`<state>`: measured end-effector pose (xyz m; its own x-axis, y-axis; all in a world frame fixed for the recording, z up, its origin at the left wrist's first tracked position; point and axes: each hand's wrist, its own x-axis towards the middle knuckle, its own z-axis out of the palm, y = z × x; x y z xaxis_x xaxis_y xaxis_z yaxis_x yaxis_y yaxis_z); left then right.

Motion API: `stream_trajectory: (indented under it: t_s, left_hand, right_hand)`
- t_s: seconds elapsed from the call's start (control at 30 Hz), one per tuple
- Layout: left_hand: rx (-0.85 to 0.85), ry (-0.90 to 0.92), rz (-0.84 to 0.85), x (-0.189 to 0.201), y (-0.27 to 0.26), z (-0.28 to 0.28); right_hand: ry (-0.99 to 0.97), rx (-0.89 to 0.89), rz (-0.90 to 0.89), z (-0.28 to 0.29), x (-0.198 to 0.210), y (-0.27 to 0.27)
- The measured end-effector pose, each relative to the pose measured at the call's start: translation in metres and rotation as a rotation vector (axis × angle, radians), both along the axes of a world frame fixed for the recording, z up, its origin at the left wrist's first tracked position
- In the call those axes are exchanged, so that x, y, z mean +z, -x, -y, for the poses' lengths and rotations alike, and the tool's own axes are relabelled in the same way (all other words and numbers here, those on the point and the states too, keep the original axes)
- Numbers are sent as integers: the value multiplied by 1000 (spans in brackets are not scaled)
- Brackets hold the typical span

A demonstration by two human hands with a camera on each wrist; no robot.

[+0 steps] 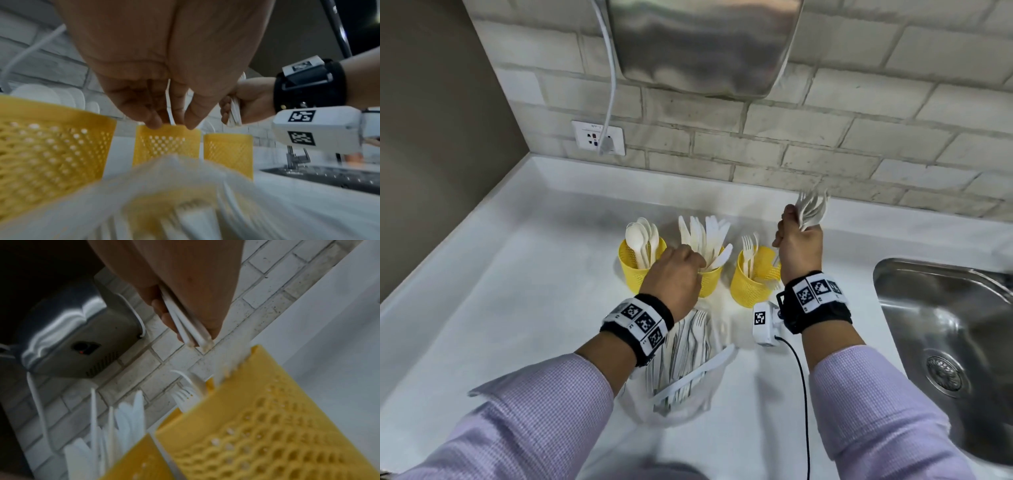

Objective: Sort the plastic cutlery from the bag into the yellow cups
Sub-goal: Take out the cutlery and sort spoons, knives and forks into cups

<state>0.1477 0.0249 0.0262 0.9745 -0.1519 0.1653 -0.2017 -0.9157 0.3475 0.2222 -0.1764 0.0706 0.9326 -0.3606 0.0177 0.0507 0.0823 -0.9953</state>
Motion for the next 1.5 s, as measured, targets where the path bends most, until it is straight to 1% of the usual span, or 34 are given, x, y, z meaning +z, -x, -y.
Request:
stream_trajectory:
  t_s: [0.07,0.17,0.27,0.4,0.5,0.63,0.73,0.83,0.9,1.0,1.07,1.13,1.17,1.23,1.27,1.33,1.43,1.5]
  left_hand:
    - [31,-48,32,-8,-1,1]
    - [69,-66,57,-15,-2,1]
    - [76,-70,69,-18,-2,1]
    - [71,-77,62,-17,-2,2]
    - [74,-77,60,-16,-2,1]
    - [69,-40,64,-15,-2,2]
    - [74,-40,49,-12,-1,2]
    - [75,-50,22,-11,-1,2]
    - [76,-57,8,-10,-1,3]
    - [76,-67,3,-10,-1,4]
    - [77,-67,2,-10,-1,4]
    - [76,-63,8,-10,-1,4]
    - [75,-59,12,-11,0,4]
    - [75,-48,20,-12,0,4]
    - [76,-42,23,-13,1,4]
    - [79,-31,26,-13,1,4]
    - [78,-26,33,-12,1,5]
    - [72,-15,45,-11,1,4]
  right_hand:
    - [63,-8,-6,0,-7,-3]
    - [119,15,-33,2,-17,-5]
    - [202,33,-81,6,-28,-7]
    - [333,68,-73,13,-30,-4]
    - [326,108,-27,16,-26,1]
    - [471,85,21,26,-22,10]
    - [534,96,86,29,-25,19]
    - [721,209,184,26,-27,23]
    - [854,299,219,20,-22,20]
    - [1055,377,260,10,-15,6]
    - [1202,444,194,4,-15,-4]
    - [1291,473,138,2,-16,-12]
    - [1292,450,172,2,-16,-14]
    - [1224,366,267,5,-17,-17]
    - [1187,327,278,9,-17,-18]
    - [1116,303,216,16,-17,-15]
    - [1040,395,97,26,-18,-6]
    - [943,340,111,32,-14,2]
